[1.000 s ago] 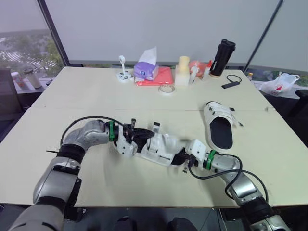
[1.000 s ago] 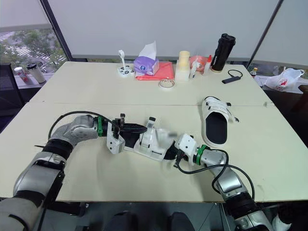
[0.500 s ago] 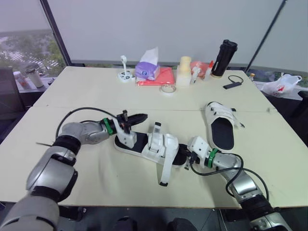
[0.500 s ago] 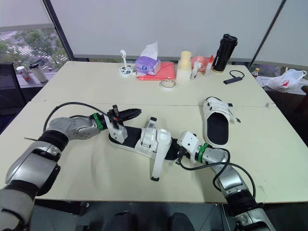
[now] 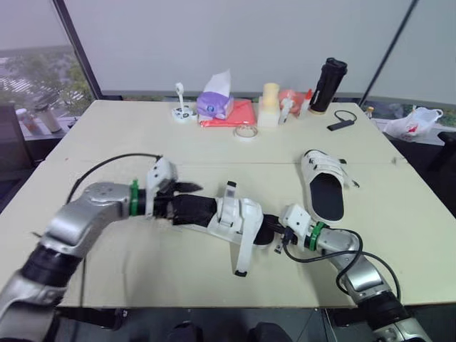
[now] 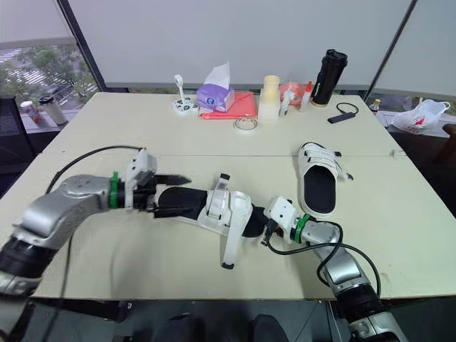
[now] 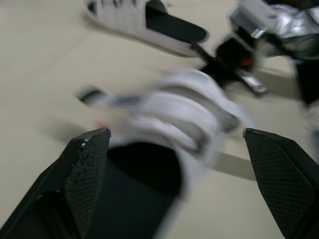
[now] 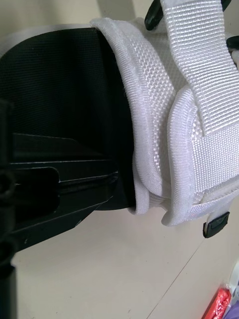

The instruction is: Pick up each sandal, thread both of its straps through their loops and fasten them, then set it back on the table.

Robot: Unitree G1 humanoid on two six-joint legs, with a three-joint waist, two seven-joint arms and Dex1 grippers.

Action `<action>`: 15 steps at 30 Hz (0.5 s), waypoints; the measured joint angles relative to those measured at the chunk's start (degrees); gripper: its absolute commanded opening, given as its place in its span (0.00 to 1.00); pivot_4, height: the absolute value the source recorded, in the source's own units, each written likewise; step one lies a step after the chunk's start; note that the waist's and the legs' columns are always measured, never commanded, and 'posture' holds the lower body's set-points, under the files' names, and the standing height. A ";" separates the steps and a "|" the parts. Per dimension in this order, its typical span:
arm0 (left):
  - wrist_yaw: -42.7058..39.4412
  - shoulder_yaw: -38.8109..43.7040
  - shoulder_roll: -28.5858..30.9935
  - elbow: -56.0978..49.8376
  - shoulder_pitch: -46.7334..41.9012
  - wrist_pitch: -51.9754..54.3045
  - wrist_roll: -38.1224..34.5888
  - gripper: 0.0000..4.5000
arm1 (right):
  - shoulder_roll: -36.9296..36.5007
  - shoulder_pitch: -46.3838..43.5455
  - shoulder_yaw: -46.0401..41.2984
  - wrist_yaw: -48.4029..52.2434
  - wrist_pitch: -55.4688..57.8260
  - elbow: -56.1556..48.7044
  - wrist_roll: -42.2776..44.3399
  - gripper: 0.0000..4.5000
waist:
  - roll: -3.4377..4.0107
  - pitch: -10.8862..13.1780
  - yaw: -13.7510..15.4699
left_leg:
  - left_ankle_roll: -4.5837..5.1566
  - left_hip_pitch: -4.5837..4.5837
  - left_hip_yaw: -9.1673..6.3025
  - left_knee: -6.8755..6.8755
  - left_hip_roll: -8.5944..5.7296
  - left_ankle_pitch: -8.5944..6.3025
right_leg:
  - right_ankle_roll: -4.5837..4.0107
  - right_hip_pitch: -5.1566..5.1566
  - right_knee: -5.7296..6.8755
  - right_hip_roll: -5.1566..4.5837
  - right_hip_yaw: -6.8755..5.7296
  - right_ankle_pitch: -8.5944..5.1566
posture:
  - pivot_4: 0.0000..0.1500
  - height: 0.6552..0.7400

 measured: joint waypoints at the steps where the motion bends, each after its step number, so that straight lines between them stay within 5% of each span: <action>1: -1.14 0.06 0.68 -0.75 1.31 2.39 -1.09 0.99 | 0.13 -0.13 -0.04 0.17 -0.01 0.21 0.02 0.00 | -0.01 0.00 0.02 | 0.00 0.00 0.00 0.00 -0.01 0.00 | -0.01 0.00 0.00 0.00 0.00 0.00 | 1.00 1.00; 6: -5.03 -0.87 1.53 -5.90 5.63 5.69 -1.23 0.99 | 0.25 -1.27 0.04 1.26 -0.16 1.34 0.00 0.00 | -0.04 0.00 0.00 | 0.00 0.00 0.04 0.00 -0.02 0.00 | -0.17 -0.04 0.01 0.01 0.08 -0.09 | 1.00 1.00; 15: -5.20 -7.31 -12.28 0.81 1.23 5.08 5.67 0.99 | 0.74 -2.17 0.58 0.96 -0.42 2.21 -0.19 0.00 | -0.08 -0.03 -0.03 | 0.00 -0.03 0.05 0.03 -0.08 0.00 | -0.07 -0.09 0.01 0.08 0.11 -0.02 | 1.00 1.00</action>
